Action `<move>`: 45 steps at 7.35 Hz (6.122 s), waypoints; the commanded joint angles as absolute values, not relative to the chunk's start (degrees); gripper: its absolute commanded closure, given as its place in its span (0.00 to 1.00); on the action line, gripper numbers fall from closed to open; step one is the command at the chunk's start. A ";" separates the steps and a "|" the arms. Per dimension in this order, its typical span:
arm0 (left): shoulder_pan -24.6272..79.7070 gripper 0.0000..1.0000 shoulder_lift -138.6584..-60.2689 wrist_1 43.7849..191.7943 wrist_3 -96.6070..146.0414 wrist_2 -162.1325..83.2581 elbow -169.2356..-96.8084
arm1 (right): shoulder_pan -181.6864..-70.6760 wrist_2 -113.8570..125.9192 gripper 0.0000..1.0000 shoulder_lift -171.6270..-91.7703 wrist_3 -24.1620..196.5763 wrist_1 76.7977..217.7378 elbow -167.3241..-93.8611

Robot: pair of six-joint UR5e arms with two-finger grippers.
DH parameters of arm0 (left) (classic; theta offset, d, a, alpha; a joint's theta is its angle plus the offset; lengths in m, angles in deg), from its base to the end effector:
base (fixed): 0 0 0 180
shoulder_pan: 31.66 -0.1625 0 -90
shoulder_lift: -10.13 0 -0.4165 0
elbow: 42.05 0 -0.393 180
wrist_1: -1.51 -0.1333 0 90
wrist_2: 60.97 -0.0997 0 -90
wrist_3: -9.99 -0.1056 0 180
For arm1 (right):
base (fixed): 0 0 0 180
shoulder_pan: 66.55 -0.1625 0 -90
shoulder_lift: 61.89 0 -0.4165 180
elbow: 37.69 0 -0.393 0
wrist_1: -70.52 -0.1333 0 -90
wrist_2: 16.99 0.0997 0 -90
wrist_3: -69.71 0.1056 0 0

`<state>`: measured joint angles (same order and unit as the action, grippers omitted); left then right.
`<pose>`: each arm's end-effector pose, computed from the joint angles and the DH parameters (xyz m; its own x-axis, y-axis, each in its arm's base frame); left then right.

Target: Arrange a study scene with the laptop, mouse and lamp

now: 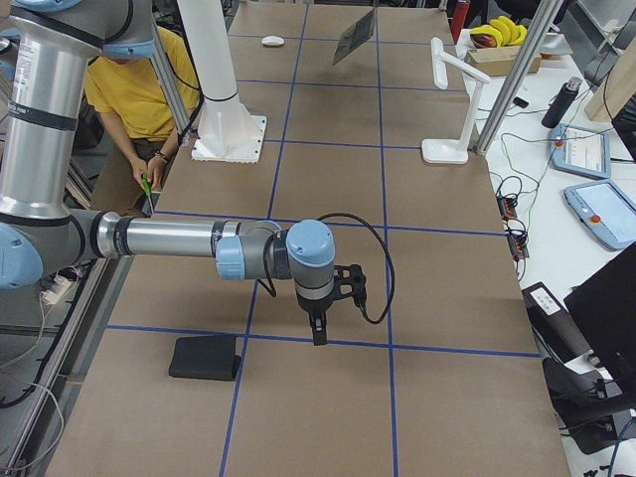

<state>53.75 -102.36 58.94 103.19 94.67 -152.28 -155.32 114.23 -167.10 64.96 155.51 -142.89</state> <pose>0.0073 -0.5551 0.3060 0.0564 -0.9904 -0.1259 0.4021 0.1380 -0.9052 0.0553 -0.3912 0.6349 0.7464 -0.1558 0.6470 0.0835 0.9865 0.1412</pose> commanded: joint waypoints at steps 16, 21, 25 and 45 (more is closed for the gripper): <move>23.98 1.00 -128.47 101.62 154.04 76.40 -118.08 | -155.23 114.32 0.00 -167.10 65.22 155.51 -142.80; 22.57 0.78 -128.38 101.88 154.04 73.94 -117.55 | -155.06 114.32 0.00 -167.01 65.22 155.51 -142.71; 23.01 0.00 -128.12 102.85 153.16 74.03 -119.12 | -154.97 114.32 0.00 -167.01 65.22 155.51 -142.80; 59.84 0.00 -72.93 90.81 12.54 70.78 -142.87 | -169.46 117.13 0.00 -175.61 73.16 156.13 -133.84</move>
<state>59.63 -73.71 90.77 13.55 71.17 -143.24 -168.57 116.67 -174.00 67.88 155.87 -133.69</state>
